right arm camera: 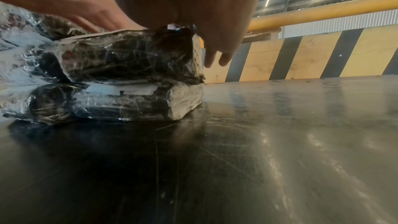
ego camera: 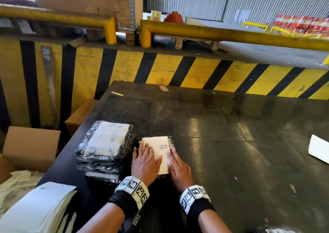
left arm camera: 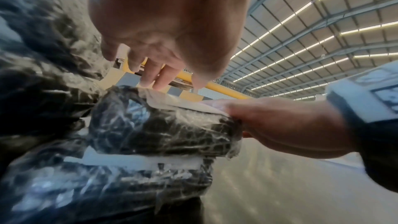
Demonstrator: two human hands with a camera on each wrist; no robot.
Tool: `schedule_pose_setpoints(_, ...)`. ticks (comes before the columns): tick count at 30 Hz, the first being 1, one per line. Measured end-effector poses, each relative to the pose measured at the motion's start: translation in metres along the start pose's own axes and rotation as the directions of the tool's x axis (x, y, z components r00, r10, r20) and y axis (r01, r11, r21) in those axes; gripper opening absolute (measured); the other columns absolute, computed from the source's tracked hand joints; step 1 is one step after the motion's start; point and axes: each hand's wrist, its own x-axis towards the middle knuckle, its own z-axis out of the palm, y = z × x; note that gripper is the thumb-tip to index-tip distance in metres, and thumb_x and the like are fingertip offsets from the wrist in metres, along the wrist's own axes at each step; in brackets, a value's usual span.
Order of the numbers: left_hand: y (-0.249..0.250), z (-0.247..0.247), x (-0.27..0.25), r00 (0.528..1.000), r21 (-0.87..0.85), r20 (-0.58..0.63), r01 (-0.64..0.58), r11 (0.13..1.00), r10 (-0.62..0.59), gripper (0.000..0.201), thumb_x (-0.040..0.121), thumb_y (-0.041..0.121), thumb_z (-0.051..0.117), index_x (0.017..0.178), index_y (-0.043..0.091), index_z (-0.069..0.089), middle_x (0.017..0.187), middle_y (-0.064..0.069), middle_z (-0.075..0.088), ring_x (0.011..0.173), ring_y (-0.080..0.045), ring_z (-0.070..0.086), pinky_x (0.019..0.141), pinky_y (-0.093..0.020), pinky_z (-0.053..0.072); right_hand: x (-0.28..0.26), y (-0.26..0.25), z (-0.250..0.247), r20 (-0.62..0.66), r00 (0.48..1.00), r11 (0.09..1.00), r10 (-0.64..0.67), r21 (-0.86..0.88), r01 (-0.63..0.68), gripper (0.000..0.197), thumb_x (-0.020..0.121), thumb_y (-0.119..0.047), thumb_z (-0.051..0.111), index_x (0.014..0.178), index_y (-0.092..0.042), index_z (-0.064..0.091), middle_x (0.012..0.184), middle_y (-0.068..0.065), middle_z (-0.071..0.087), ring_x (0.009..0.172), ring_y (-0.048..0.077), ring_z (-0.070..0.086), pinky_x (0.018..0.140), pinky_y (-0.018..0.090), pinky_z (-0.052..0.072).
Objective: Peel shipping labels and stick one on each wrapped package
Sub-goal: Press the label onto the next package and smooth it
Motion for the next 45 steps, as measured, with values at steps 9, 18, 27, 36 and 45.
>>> schedule_pose_setpoints(9, -0.001, 0.016, 0.013, 0.984, 0.003, 0.062, 0.166, 0.986, -0.166, 0.079, 0.097, 0.055, 0.017, 0.148, -0.004, 0.012, 0.158, -0.020, 0.013, 0.148, -0.029, 0.003, 0.119, -0.045, -0.001, 0.001, -0.002, -0.001, 0.011, 1.000, 1.000, -0.004, 0.026, 0.003, 0.063, 0.088, -0.055, 0.008, 0.147, -0.037, 0.021, 0.158, -0.018, 0.003, 0.142, 0.004, 0.020, 0.113, 0.035, 0.019)
schedule_pose_setpoints(18, -0.003, 0.010, 0.040, 0.993, -0.031, 0.111, -0.023, 0.999, 0.026, 0.067, 0.099, 0.048, 0.021, 0.151, 0.006, 0.012, 0.161, -0.011, -0.002, 0.147, -0.025, -0.015, 0.117, -0.044, -0.007, 0.000, -0.001, -0.003, 0.017, 1.000, 0.999, -0.005, 0.054, 0.004, 0.049, 0.098, -0.046, 0.021, 0.146, -0.037, 0.021, 0.157, -0.019, 0.002, 0.142, 0.003, 0.019, 0.113, 0.035, 0.018)
schedule_pose_setpoints(27, -0.021, 0.037, -0.004, 0.986, -0.239, 0.159, 0.089, 0.967, -0.051, 0.084, 0.083, 0.067, 0.001, 0.150, 0.019, -0.012, 0.154, -0.001, -0.029, 0.137, -0.014, -0.033, 0.115, -0.041, -0.012, 0.004, -0.006, -0.011, -0.014, 0.999, 0.995, 0.042, 0.095, -0.040, 0.055, 0.095, -0.048, 0.025, 0.148, -0.033, 0.020, 0.159, -0.007, -0.005, 0.145, 0.013, 0.013, 0.115, 0.036, 0.014)
schedule_pose_setpoints(36, -0.028, 0.047, -0.047, 0.987, -0.662, 0.135, 0.155, 0.734, -0.087, 0.068, 0.100, 0.036, 0.039, 0.143, 0.040, -0.014, 0.158, -0.002, -0.021, 0.139, -0.006, -0.016, 0.119, -0.038, 0.011, 0.001, -0.007, -0.012, 0.188, 0.953, 0.904, 0.238, 0.315, -0.288, 0.064, 0.093, -0.059, 0.032, 0.144, -0.049, -0.005, 0.133, 0.004, 0.058, 0.114, 0.025, 0.060, 0.104, 0.036, 0.041)
schedule_pose_setpoints(45, -0.024, 0.039, -0.090, 1.000, -0.684, -0.021, -0.019, 0.729, 0.007, 0.072, 0.097, 0.020, 0.049, 0.150, 0.020, -0.001, 0.159, -0.004, 0.013, 0.138, -0.002, 0.005, 0.107, -0.014, 0.013, -0.053, -0.023, -0.019, 0.157, 0.956, 0.806, 0.248, 0.514, -0.293, 0.063, 0.098, -0.042, 0.039, 0.149, -0.035, 0.003, 0.146, 0.001, 0.042, 0.123, 0.017, 0.050, 0.104, 0.028, 0.035)
